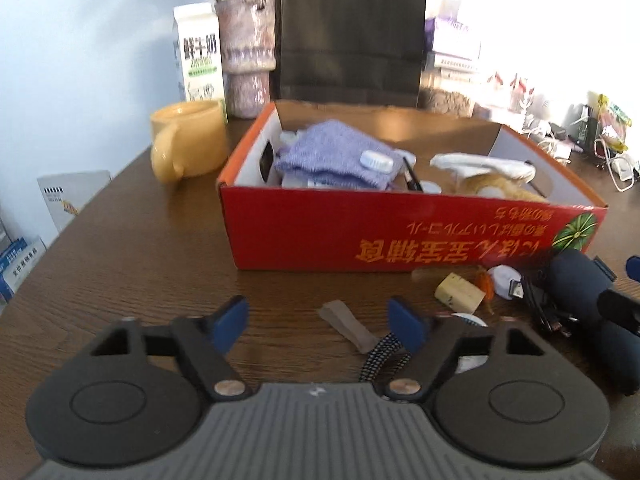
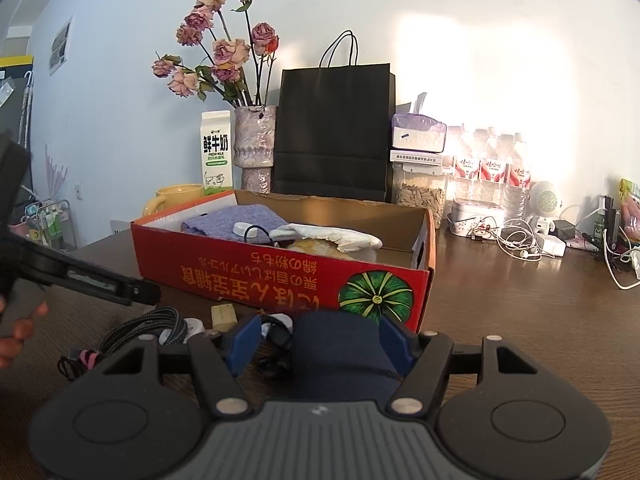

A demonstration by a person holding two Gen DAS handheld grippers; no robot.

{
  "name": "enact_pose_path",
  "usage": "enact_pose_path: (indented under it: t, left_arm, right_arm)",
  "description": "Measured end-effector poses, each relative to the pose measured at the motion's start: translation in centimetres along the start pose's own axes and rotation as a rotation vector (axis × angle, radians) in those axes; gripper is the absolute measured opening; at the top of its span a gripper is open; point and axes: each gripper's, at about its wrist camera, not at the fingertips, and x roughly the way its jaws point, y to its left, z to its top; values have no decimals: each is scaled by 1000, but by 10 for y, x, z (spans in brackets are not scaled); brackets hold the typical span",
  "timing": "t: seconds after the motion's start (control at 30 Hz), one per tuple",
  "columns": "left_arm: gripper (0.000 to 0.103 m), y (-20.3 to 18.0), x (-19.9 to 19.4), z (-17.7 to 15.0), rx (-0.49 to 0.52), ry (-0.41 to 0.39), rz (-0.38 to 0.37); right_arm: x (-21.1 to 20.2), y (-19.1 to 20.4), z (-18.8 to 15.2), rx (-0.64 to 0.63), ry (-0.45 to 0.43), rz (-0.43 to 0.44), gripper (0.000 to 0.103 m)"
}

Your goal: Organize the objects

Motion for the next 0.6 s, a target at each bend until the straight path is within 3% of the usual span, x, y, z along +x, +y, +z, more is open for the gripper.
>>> enact_pose_path:
  t: [0.07, 0.17, 0.27, 0.33, 0.37, 0.43, 0.6]
  left_arm:
    - [71, 1, 3, -3, -2, 7, 2]
    - [52, 3, 9, -5, -21, 32, -2]
    - [41, 7, 8, -7, -28, 23, 3]
    - [16, 10, 7, -8, -36, 19, -27]
    - [12, 12, 6, -8, -37, 19, -39]
    - [7, 11, 5, -9, -26, 17, -48]
    - [6, 13, 0, -9, -22, 0, -71]
  right_arm:
    - [1, 0, 0, 1, 5, 1, 64]
    - [4, -2, 1, 11, 28, 5, 65]
    - [12, -4, 0, 20, 94, -1, 75]
    - [15, -5, -1, 24, 125, -9, 80]
    - [16, -6, -3, 27, 134, -18, 80]
    - [19, -9, -4, 41, 153, -36, 81]
    - [32, -19, -7, 90, 235, -45, 82]
